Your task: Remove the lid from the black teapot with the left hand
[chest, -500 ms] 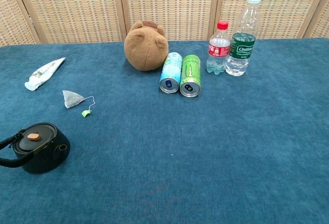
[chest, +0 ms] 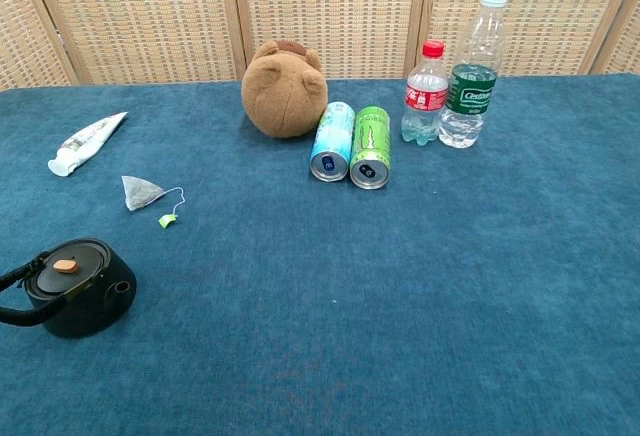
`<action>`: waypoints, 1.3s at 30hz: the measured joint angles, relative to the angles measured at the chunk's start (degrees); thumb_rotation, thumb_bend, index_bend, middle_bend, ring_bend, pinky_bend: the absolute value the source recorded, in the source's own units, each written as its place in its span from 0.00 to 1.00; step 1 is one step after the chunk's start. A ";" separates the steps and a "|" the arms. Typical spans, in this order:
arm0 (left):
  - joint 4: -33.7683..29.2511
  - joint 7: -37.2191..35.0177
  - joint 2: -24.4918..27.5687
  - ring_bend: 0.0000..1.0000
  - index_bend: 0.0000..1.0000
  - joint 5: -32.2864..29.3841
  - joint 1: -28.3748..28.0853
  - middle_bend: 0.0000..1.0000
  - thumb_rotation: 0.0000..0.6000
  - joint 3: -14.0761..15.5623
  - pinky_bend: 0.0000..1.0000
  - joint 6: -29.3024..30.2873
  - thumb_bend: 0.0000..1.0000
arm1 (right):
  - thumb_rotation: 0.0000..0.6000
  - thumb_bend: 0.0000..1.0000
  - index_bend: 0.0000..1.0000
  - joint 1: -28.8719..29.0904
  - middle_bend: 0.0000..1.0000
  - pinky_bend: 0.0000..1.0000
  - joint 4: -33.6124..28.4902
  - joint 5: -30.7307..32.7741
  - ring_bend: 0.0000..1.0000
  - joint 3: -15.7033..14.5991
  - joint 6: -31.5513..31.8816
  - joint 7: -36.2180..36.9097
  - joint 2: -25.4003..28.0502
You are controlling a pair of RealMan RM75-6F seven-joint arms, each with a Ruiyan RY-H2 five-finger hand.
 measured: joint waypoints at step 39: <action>2.11 11.63 -8.96 0.00 0.45 -11.74 -12.34 0.00 1.00 -1.61 0.00 -19.62 0.37 | 1.00 0.00 0.00 0.06 0.00 0.00 0.26 1.13 0.00 0.23 -1.04 2.46 0.77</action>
